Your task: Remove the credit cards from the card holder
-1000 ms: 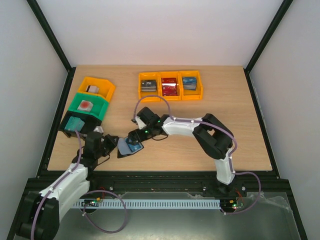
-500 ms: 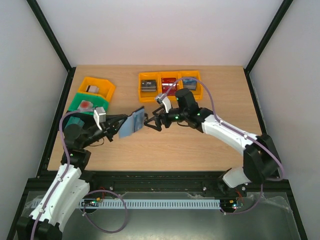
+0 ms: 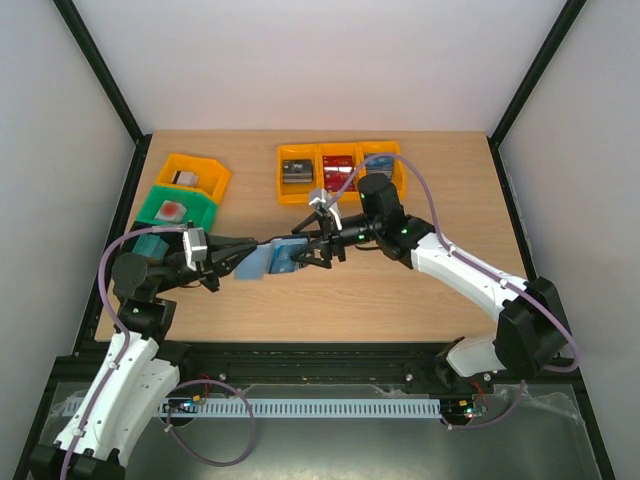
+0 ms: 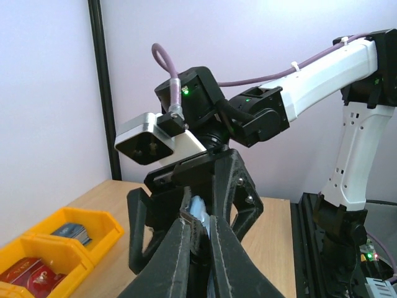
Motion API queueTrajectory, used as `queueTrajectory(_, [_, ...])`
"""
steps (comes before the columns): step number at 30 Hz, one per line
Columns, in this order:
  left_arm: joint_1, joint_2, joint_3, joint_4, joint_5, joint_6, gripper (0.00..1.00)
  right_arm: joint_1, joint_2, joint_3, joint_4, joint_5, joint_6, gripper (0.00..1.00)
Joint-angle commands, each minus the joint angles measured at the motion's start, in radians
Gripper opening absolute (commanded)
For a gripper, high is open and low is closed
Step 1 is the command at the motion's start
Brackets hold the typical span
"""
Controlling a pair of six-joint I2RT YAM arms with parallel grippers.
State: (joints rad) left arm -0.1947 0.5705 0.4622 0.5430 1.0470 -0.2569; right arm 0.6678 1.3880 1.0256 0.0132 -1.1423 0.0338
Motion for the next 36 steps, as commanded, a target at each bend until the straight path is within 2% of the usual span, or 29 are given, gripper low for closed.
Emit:
queueTrajectory(1, [0.006,-0.008,0.024,0.075,0.010,0.008,0.02,0.002,0.024,0.027,0.062,-0.116,0.037,0.70])
queueTrajectory(5, [0.010,-0.013,0.018,0.073,-0.022,0.002,0.02,0.003,0.025,0.043,0.058,-0.125,0.039,0.15])
queueTrajectory(7, [0.020,-0.014,0.010,0.071,-0.083,-0.028,0.02,0.003,0.014,0.042,0.049,-0.122,0.027,0.03])
queueTrajectory(9, [0.034,-0.020,-0.006,0.040,-0.226,-0.074,0.02,0.002,0.005,0.042,0.038,-0.054,0.025,0.02])
queueTrajectory(10, [0.044,-0.026,-0.016,0.004,-0.334,-0.104,0.06,0.001,0.002,0.041,0.036,-0.014,0.034,0.02])
queueTrajectory(13, [0.093,-0.044,-0.050,-0.130,-0.599,-0.179,0.47,0.001,-0.001,0.043,0.041,0.091,0.079,0.02])
queueTrajectory(16, [0.137,-0.061,-0.073,-0.235,-0.732,-0.189,0.66,0.002,0.014,0.071,0.003,0.239,0.115,0.02])
queueTrajectory(18, [0.167,-0.081,-0.081,-0.249,-0.770,-0.179,0.73,0.009,0.036,0.110,-0.074,0.385,0.121,0.02])
queueTrajectory(20, [0.196,-0.106,-0.081,-0.213,-0.748,-0.148,0.74,0.040,0.061,0.159,-0.162,0.582,0.115,0.02])
queueTrajectory(22, [0.218,-0.131,-0.079,-0.163,-0.687,-0.112,0.69,0.092,0.096,0.216,-0.246,0.804,0.108,0.02])
queueTrajectory(25, [0.218,-0.162,-0.083,-0.095,-0.512,-0.099,0.61,0.176,0.162,0.309,-0.353,1.007,0.082,0.02])
queueTrajectory(28, [0.151,-0.170,-0.099,-0.074,-0.367,-0.141,0.49,0.205,0.228,0.403,-0.416,1.034,0.117,0.02])
queueTrajectory(30, [0.066,-0.173,-0.105,-0.125,-0.345,-0.126,0.44,0.221,0.255,0.434,-0.430,1.008,0.115,0.02])
queueTrajectory(33, [-0.010,-0.147,-0.115,-0.211,-0.399,-0.119,0.35,0.245,0.254,0.428,-0.406,0.892,0.068,0.02])
queueTrajectory(36, [-0.030,-0.110,-0.138,-0.196,-0.481,-0.170,0.34,0.245,0.246,0.417,-0.395,0.764,0.039,0.02])
